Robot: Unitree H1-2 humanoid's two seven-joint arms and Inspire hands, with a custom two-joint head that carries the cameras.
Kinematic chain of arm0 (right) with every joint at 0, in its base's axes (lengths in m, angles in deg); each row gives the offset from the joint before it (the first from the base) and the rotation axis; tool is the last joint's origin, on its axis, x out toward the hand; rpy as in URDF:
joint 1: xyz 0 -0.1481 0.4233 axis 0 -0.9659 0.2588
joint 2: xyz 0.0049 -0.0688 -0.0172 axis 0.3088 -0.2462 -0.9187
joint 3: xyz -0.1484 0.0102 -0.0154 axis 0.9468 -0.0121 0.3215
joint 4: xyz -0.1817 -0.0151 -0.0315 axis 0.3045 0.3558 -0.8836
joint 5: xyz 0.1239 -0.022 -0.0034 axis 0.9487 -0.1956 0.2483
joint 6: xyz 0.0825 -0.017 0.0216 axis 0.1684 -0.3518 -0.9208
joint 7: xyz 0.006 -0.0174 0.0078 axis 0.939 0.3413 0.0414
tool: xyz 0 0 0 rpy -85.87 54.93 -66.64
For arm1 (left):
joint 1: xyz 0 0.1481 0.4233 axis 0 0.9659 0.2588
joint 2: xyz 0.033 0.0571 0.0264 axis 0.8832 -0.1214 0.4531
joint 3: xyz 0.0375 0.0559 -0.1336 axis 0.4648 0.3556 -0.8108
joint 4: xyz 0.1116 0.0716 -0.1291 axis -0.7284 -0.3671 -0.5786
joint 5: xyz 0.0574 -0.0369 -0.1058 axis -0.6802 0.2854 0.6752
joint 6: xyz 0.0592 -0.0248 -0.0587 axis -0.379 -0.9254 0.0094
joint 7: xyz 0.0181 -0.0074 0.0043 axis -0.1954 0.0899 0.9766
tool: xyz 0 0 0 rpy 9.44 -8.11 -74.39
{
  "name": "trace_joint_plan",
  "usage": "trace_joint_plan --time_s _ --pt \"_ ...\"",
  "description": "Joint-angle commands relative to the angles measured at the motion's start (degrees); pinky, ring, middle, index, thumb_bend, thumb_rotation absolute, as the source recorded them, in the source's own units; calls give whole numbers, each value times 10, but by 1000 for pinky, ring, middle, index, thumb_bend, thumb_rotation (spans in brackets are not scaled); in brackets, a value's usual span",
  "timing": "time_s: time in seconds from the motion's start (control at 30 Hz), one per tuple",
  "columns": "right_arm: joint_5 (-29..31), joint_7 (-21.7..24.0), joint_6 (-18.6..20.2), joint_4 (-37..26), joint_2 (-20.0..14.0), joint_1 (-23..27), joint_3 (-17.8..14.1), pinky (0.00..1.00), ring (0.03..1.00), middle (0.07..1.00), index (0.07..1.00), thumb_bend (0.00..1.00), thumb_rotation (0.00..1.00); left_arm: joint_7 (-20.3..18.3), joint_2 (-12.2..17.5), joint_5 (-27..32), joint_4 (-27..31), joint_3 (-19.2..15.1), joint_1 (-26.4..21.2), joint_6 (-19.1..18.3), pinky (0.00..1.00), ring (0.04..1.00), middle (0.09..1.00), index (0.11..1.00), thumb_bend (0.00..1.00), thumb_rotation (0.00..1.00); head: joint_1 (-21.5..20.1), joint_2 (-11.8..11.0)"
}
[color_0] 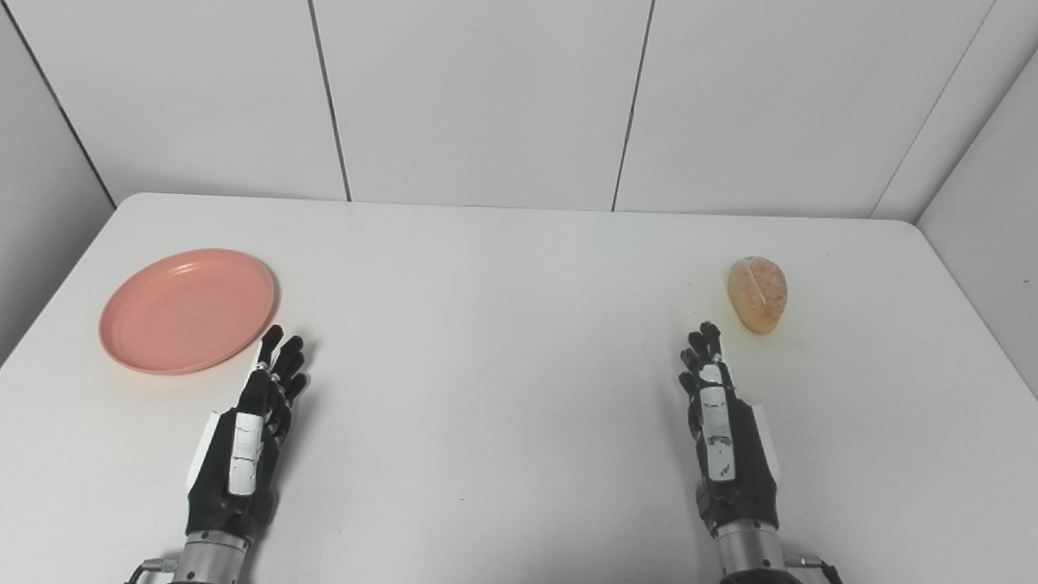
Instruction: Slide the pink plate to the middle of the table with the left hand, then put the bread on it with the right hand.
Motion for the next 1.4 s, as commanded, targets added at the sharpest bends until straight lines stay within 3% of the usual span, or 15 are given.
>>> trace_joint_plan --time_s 0.0,0.37,0.7,1.13,1.33,1.37 --pt "-3 -1 -7 -17 -1 15 -1 1000 986 977 1000 771 1000 0 4 0 9 -1 -14 6 1000 993 970 1000 923 997 4 -2" --pt "7 4 -2 -20 -6 9 -6 1000 989 982 1000 755 1000 12 -7 -13 28 4 -11 -3 1000 1000 980 1000 952 981 13 -2" --pt "24 -7 49 -42 12 6 -13 1000 1000 1000 1000 720 1000 11 -7 -9 28 2 -11 8 1000 1000 973 1000 981 962 5 -4" --pt "19 -4 45 -43 8 2 -11 1000 1000 998 1000 723 1000 8 -10 -13 18 3 -10 28 1000 1000 988 1000 974 975 16 -3" --pt "30 1 45 -40 0 3 -17 1000 1000 1000 1000 727 1000 12 -17 -24 12 10 -11 31 1000 1000 983 1000 976 969 30 -15" --pt "34 2 41 -36 -3 3 -18 1000 1000 1000 1000 727 1000 11 -19 -24 6 12 -13 37 1000 1000 983 1000 976 968 40 -25"
